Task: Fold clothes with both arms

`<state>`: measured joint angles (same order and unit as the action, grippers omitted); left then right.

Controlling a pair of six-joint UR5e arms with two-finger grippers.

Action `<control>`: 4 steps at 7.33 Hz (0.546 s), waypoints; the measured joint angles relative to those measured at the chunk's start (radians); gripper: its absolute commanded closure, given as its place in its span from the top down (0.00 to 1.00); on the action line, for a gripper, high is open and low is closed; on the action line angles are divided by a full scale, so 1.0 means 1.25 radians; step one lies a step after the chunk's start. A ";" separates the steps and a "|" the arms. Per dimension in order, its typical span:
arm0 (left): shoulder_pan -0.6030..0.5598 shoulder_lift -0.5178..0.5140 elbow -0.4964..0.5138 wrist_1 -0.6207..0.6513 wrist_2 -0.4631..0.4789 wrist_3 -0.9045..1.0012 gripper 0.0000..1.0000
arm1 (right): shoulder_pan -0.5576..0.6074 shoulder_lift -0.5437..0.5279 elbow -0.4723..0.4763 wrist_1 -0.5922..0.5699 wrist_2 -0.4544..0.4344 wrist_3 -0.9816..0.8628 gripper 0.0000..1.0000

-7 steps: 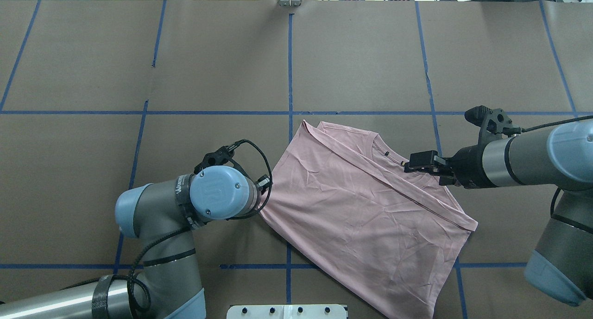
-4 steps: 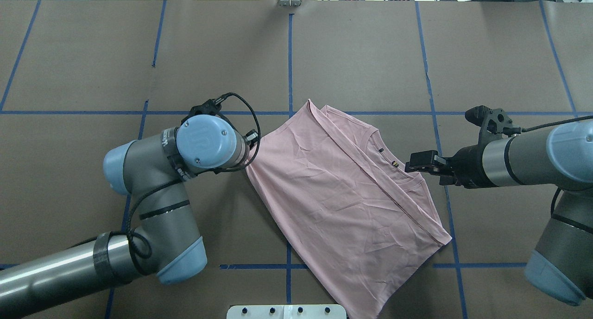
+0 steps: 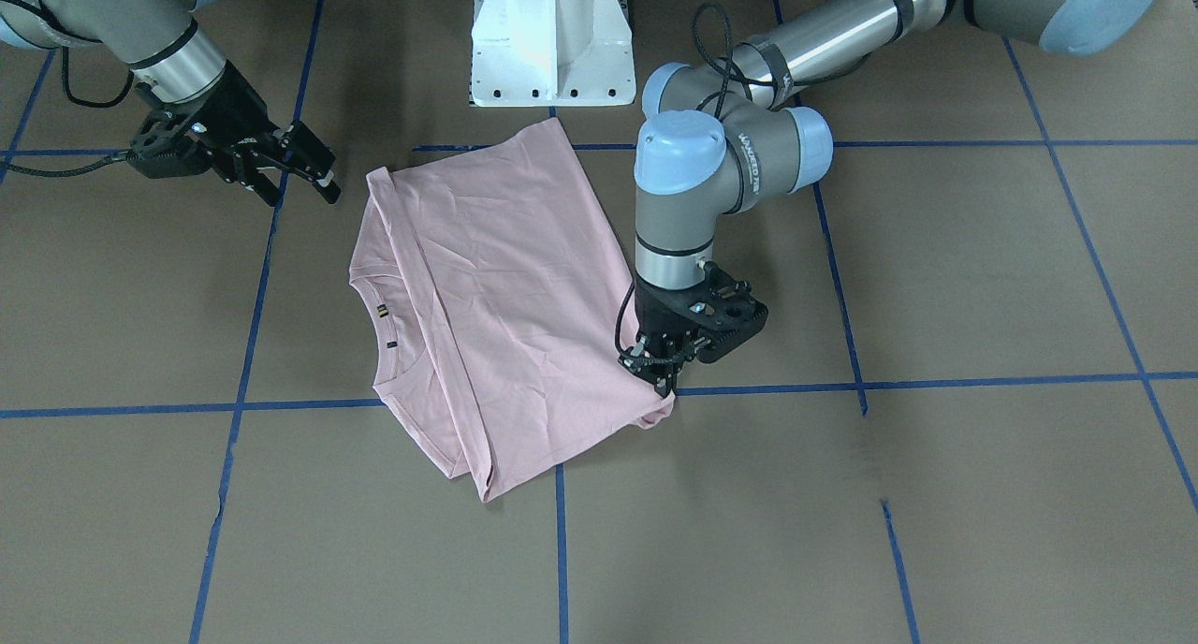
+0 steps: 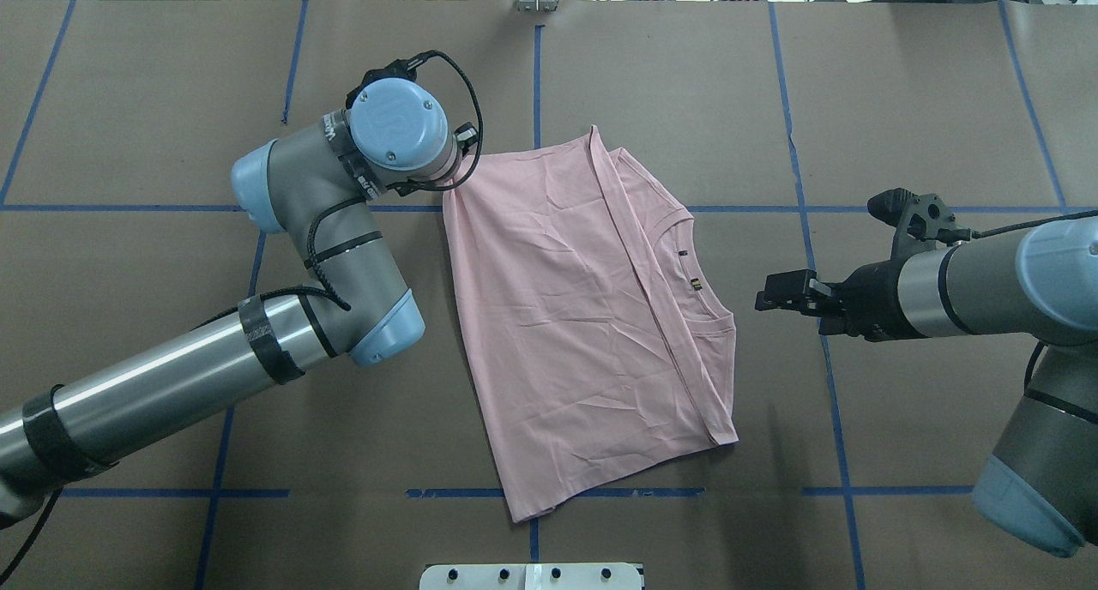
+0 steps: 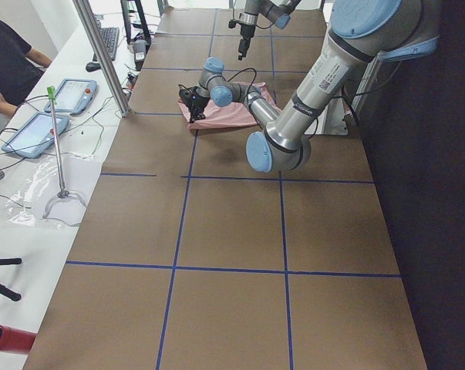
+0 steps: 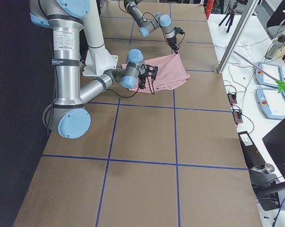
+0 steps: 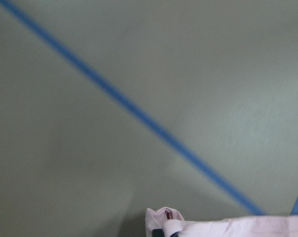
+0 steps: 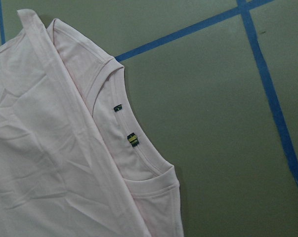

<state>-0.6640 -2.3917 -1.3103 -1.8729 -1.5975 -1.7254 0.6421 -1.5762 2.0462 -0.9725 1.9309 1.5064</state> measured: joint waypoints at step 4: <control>-0.036 -0.092 0.255 -0.227 0.057 0.097 0.27 | 0.008 0.008 -0.007 0.002 -0.001 0.000 1.00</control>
<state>-0.7088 -2.5072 -0.9922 -2.1564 -1.5262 -1.6036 0.6525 -1.5660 2.0377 -0.9698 1.9294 1.5064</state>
